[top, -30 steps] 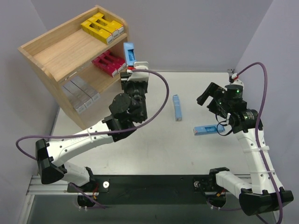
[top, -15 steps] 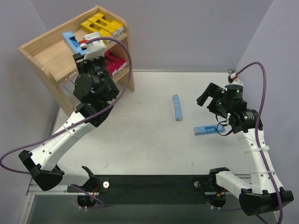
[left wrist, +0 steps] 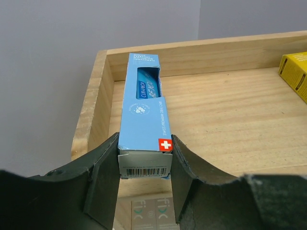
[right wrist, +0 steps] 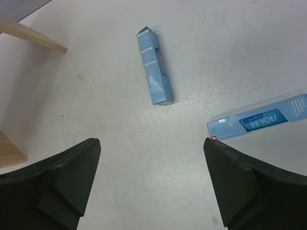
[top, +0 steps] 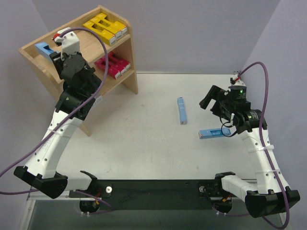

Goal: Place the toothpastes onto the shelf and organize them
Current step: Place the toothpaste on the shelf.

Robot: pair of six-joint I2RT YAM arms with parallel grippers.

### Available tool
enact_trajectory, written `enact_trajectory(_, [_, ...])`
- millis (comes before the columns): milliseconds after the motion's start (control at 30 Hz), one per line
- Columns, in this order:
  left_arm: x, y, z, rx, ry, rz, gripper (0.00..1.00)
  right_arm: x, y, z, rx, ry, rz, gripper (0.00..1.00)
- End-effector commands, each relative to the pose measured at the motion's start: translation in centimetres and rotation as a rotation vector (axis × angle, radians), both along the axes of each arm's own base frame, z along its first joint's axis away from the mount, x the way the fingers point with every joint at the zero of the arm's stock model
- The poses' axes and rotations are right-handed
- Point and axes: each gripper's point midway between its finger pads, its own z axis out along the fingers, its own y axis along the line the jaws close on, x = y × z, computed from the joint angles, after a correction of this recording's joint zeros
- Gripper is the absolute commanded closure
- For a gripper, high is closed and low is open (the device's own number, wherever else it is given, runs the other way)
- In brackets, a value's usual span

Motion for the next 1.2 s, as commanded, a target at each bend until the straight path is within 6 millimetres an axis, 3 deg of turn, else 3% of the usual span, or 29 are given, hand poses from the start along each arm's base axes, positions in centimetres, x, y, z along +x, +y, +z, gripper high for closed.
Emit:
enact_trajectory(0, [0.2, 0.7, -0.9, -0.038, -0.001, -0.028, 0.67, -0.1, 0.4, -0.5, -0.003, 0.011, 0.029, 0.06])
enact_trajectory(133, [0.4, 1.3, -1.8, -0.042, 0.01, -0.012, 0.63, -0.1, 0.6, -0.8, 0.002, 0.021, 0.04, 0.06])
enact_trajectory(300, [0.5, 1.3, -2.6, -0.033, 0.036, -0.014, 0.47, -0.1, 0.8, -1.2, 0.004, 0.034, 0.052, 0.06])
enact_trajectory(600, [0.1, 1.3, -2.0, -0.042, 0.021, -0.031, 0.27, -0.3, 0.9, -1.6, 0.004, 0.046, 0.067, 0.06])
enact_trajectory(733, [-0.4, 1.2, 0.1, -0.051, -0.015, -0.065, 0.2, -0.4, 1.1, -1.8, 0.007, 0.051, 0.076, 0.06])
enact_trajectory(1000, [-0.6, -2.0, 4.4, -0.022, -0.058, -0.178, 0.18, -0.5, 1.1, -1.8, 0.007, 0.052, 0.083, 0.06])
enact_trajectory(1100, [0.3, -3.1, 4.8, -0.037, -0.056, -0.226, 0.18, -0.6, 1.2, -1.7, 0.007, 0.051, 0.089, 0.06])
enact_trajectory(1167, [1.4, -3.8, 3.9, -0.025, -0.018, -0.235, 0.17, -0.7, 1.1, -1.6, 0.006, 0.046, 0.087, 0.07])
